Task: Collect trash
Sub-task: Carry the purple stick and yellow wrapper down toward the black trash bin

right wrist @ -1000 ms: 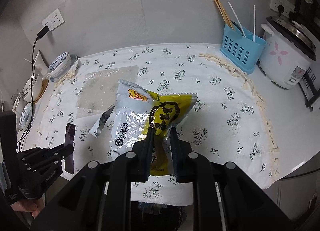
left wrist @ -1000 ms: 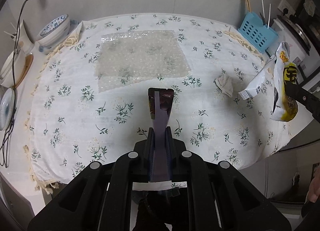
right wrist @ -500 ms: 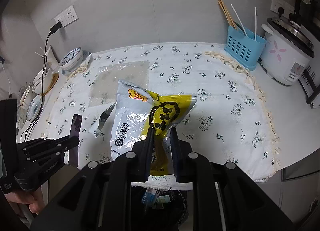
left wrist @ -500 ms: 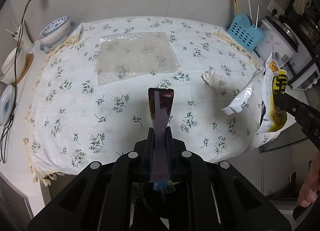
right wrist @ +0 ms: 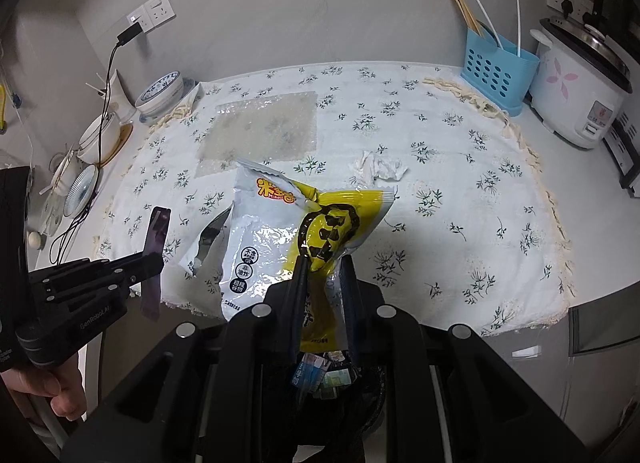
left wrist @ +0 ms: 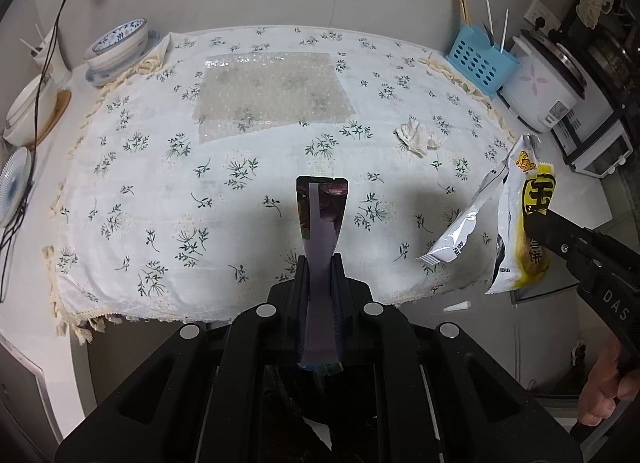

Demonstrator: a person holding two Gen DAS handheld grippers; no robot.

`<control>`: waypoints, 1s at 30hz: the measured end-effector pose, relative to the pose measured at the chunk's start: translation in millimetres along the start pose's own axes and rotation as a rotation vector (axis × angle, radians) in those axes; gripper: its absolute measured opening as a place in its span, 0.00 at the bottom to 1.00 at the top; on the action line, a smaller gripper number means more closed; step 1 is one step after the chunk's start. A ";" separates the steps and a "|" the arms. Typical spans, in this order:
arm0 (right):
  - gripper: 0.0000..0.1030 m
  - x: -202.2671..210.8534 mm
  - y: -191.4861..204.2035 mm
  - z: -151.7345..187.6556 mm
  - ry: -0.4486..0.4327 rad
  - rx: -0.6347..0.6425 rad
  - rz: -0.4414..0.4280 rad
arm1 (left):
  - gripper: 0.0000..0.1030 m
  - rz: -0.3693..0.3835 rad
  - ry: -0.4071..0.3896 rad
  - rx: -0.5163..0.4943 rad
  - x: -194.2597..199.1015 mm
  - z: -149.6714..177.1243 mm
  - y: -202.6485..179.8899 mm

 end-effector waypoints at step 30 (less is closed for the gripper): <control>0.15 -17.7 22.6 116.4 0.139 0.072 -0.044 | 0.09 0.049 0.067 -0.007 -11.4 103.7 5.1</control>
Point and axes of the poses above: each gripper's, at about its wrist camera, not at the fingertips, and x roughly against the way its jaws point, y to its left, z to its underside, the point moved 3 cm from there along -x, roughly the way its jaws point
